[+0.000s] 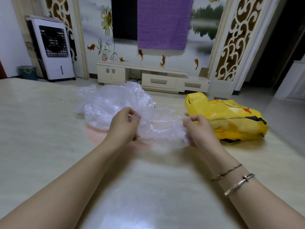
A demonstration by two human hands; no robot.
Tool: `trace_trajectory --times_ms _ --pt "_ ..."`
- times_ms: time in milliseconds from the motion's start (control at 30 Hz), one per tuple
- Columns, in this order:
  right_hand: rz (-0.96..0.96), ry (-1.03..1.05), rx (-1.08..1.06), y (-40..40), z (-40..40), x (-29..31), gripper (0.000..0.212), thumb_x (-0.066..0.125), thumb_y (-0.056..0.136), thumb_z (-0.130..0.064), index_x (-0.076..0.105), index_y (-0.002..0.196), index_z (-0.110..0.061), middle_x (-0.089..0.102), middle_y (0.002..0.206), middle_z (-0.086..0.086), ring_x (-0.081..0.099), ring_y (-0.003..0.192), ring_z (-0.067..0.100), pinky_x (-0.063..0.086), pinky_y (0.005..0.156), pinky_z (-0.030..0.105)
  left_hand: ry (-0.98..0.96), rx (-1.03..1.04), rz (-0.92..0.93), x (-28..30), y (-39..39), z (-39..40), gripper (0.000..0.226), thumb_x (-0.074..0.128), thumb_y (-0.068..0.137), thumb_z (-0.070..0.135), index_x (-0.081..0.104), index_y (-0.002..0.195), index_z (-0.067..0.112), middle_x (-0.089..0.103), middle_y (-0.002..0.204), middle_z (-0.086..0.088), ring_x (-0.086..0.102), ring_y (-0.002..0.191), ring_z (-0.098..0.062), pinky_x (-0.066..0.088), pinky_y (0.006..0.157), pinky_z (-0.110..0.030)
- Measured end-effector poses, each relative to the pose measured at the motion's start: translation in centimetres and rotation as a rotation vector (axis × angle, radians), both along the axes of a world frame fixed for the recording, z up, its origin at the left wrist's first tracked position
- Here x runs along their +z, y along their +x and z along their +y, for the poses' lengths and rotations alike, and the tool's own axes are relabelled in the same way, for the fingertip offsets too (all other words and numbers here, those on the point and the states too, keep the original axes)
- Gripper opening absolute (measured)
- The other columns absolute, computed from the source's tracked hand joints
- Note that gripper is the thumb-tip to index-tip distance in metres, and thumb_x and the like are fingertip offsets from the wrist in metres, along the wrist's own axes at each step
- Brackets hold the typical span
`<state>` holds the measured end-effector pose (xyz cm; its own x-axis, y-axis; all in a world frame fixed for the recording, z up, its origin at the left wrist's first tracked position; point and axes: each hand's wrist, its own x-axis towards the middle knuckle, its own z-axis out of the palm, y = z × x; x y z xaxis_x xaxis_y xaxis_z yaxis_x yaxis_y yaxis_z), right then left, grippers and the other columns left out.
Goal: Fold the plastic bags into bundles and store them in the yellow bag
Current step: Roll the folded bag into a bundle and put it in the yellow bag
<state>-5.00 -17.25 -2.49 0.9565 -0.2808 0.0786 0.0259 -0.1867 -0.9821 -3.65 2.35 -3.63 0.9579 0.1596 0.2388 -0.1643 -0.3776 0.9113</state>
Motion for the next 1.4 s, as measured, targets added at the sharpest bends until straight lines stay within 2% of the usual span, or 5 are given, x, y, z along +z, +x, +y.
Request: trace_trajectory --times_ms 200,467,633,1067,1400 --pt "-0.074 -0.565 -0.012 0.9 -1.3 -1.1 0.017 0.062 0.087 -0.023 0.052 0.076 -0.016 0.056 0.064 -0.002 0.05 0.061 0.016 0.033 0.051 0.028 0.547 -0.087 0.004 0.9 -0.4 2.2 0.012 0.063 0.092 0.027 0.056 0.09 0.017 0.058 0.07 -0.001 0.054 0.041 -0.01 0.045 0.047 -0.024" --pt "-0.251 -1.074 0.039 -1.2 -0.9 -0.7 0.032 0.045 0.098 -0.03 0.049 0.125 -0.015 0.055 0.122 0.002 0.049 0.116 0.022 0.042 0.09 0.036 0.602 -0.265 -0.356 1.5 -1.1 0.8 0.028 0.053 0.097 0.026 0.058 0.124 0.019 0.052 0.125 0.007 0.05 0.117 -0.014 0.039 0.1 -0.03" --pt "-0.346 -1.121 0.383 -1.0 -0.2 -1.9 0.047 0.036 0.102 -0.022 0.031 0.148 -0.018 0.027 0.157 -0.002 0.016 0.147 0.011 0.011 0.116 0.021 0.919 -0.465 -0.088 -0.5 -1.8 -0.8 0.059 0.035 0.101 0.045 0.029 0.15 0.014 0.019 0.16 0.001 0.015 0.147 -0.011 0.009 0.109 -0.015" --pt "0.08 -1.318 0.572 0.4 -0.3 -3.4 0.066 0.019 0.1 -0.052 0.0 0.154 -0.019 -0.006 0.162 -0.004 -0.006 0.148 0.007 0.002 0.121 0.034 1.128 -0.479 0.157 -1.8 -1.1 -0.4 0.086 0.024 0.092 0.068 -0.003 0.155 0.018 -0.011 0.162 0.001 -0.011 0.148 -0.011 -0.001 0.121 -0.036" --pt "-0.226 -0.884 0.52 -1.7 -2.5 -0.5 0.059 0.066 0.074 -0.06 0.051 0.126 -0.035 0.045 0.132 -0.02 0.036 0.123 -0.007 0.027 0.101 0.008 0.63 -0.427 -0.047 0.8 -1.2 1.5 0.053 0.064 0.078 0.064 0.054 0.122 0.035 0.049 0.128 0.021 0.045 0.118 -0.003 0.037 0.099 -0.026"
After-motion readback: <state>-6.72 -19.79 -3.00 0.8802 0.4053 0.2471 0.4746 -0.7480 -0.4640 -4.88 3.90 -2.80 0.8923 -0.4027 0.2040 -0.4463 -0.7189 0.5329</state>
